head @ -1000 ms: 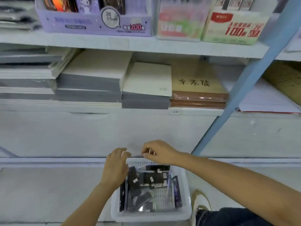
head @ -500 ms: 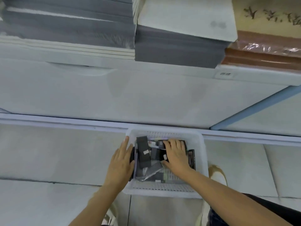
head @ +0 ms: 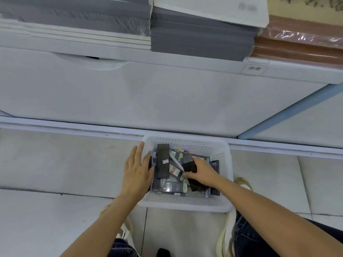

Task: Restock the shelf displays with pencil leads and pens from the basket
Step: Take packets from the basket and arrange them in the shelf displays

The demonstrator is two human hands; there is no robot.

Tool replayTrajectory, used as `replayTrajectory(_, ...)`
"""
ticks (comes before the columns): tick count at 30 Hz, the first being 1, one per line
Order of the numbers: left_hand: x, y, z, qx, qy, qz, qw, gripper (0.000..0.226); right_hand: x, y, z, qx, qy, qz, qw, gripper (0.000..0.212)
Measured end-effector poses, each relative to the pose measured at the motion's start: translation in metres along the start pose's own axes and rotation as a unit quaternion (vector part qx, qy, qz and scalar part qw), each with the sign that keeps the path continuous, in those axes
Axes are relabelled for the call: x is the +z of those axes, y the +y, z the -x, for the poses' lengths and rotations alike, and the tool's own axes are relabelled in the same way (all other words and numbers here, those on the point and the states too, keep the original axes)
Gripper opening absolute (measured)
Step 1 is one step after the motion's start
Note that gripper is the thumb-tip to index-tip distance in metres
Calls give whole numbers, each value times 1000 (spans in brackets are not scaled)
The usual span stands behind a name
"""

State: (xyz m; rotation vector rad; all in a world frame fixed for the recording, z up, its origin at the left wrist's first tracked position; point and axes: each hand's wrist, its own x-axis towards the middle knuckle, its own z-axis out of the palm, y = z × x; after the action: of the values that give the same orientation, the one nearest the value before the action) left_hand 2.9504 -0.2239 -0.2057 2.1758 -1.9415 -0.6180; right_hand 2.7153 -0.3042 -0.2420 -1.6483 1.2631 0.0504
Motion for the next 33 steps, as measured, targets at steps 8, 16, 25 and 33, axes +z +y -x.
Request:
replayTrajectory(8, -10, 53, -7, -119, -112, 435, 885, 28, -23, -40, 4, 23, 27, -252, 967, 45)
replayTrajectory(16, -8, 50, -9, -263, -187, 660, 679, 43, -12, -71, 9, -14, -160, -225, 961, 47)
replayTrajectory(25, -13, 6, -12, -286, -79, 679, 672, 13, 15, -29, -2, 47, 24, -1, 999, 39)
replayTrajectory(33, -13, -5, -7, -231, -80, 613, 752, 16, 55, -20, -16, 31, 43, 82, 995, 27)
